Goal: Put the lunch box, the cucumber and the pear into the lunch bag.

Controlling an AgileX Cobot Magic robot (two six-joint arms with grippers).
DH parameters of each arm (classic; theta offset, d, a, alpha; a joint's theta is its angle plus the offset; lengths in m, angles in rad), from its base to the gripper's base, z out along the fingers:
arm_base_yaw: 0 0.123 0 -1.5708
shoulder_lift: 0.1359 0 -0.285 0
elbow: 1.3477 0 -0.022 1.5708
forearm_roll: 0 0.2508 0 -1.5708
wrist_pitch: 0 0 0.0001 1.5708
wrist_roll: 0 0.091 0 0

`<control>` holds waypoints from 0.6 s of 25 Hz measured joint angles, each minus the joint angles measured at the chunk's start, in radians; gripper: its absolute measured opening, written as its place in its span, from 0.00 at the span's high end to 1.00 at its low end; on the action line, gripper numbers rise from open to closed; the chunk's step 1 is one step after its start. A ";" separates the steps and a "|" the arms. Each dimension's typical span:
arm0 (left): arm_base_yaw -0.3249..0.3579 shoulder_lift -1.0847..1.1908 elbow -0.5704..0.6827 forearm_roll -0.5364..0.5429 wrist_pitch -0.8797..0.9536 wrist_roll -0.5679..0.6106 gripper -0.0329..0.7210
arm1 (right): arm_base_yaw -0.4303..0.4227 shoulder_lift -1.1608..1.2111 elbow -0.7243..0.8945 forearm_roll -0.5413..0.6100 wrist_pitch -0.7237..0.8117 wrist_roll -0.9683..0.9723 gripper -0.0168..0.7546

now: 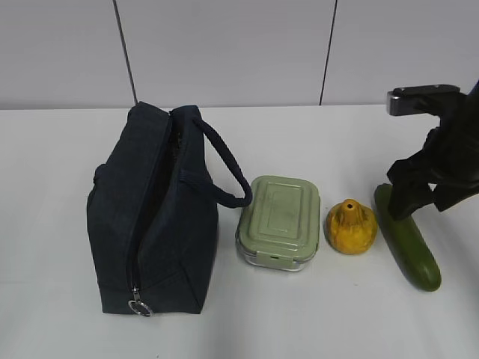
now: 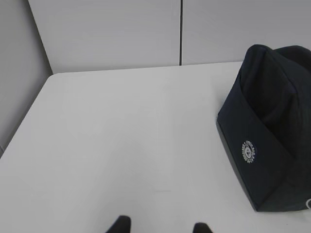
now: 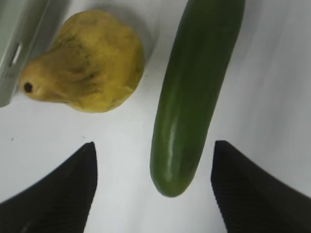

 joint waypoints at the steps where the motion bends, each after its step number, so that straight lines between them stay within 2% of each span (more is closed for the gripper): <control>1: 0.000 0.000 0.000 0.000 0.000 0.000 0.64 | 0.000 0.018 -0.003 0.001 -0.006 0.000 0.25; 9: 0.000 0.000 0.000 0.000 0.000 0.000 0.64 | 0.000 0.156 -0.010 -0.018 -0.088 0.057 0.24; 15: 0.000 0.000 0.000 0.000 0.000 0.000 0.64 | 0.000 0.208 -0.032 -0.089 -0.107 0.120 0.24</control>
